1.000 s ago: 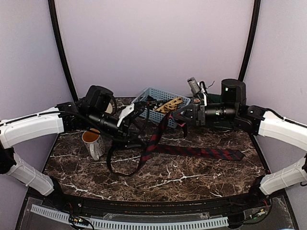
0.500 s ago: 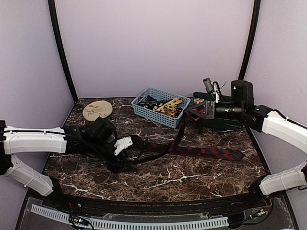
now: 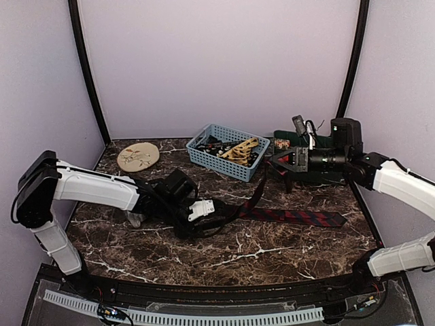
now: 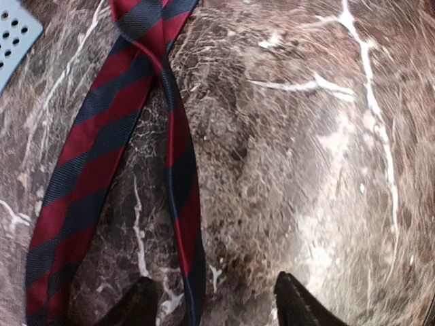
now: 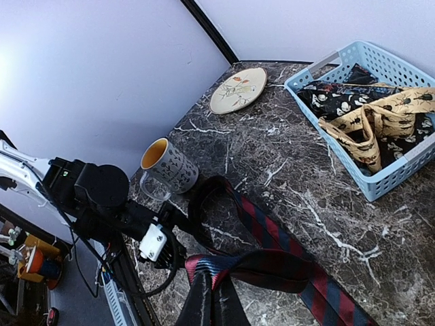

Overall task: Roll the ties
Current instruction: Flatten out the tie at the center of the board.

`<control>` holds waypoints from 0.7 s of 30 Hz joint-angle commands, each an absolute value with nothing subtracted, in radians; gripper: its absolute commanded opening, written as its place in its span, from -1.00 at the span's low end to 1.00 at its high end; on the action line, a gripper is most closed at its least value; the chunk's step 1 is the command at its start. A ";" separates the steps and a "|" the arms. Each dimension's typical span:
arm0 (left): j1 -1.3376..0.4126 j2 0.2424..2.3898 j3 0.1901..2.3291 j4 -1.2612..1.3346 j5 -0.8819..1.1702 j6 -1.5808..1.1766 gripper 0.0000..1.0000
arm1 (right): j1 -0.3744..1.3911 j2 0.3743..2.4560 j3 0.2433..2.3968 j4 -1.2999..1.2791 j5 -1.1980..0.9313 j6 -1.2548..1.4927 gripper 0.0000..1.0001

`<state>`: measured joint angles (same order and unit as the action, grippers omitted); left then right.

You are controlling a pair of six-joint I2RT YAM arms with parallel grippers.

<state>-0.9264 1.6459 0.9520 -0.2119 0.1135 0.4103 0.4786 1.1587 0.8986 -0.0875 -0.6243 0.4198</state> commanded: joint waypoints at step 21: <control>-0.446 1.776 1.453 -0.895 0.270 0.601 -0.99 | 0.314 1.287 0.813 -0.240 -0.565 0.365 -1.00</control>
